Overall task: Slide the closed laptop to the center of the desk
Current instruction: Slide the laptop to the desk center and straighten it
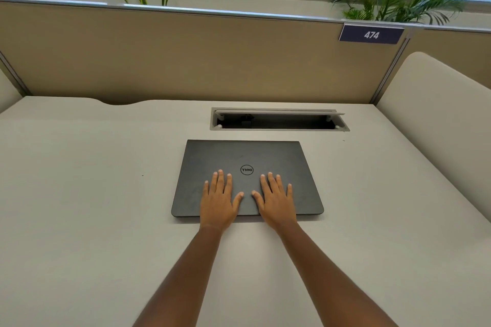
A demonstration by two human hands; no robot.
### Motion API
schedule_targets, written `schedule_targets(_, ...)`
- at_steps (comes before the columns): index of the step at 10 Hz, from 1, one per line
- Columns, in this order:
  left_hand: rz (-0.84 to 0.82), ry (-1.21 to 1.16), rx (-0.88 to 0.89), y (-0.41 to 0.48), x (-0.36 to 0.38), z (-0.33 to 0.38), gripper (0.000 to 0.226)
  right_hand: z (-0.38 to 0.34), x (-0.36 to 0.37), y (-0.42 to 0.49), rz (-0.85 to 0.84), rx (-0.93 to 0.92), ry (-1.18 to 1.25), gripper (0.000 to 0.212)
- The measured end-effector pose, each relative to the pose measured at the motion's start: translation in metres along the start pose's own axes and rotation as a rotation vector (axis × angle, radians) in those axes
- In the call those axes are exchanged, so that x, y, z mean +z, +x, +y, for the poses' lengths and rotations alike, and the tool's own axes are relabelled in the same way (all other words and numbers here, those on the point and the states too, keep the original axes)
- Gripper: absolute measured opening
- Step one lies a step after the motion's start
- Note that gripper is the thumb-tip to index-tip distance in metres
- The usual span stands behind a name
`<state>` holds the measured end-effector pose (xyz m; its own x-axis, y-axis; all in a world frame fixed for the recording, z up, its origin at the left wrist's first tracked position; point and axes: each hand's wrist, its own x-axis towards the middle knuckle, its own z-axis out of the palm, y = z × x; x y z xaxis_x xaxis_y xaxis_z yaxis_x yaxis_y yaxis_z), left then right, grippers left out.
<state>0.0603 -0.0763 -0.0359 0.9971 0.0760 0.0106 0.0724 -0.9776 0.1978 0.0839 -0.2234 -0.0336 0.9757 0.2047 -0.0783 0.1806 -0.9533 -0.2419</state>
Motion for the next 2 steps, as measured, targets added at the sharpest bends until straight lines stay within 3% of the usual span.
schedule_targets(1, 0.060, 0.036, 0.046, 0.004, -0.013, -0.002, 0.066, 0.002, -0.017, -0.004, -0.007, -0.004, -0.030, 0.061)
schedule_targets(2, 0.236, 0.012, 0.051, 0.020, -0.048, -0.008, 0.067, 0.009, -0.066, -0.010, 0.075, 0.007, -0.062, 0.068)
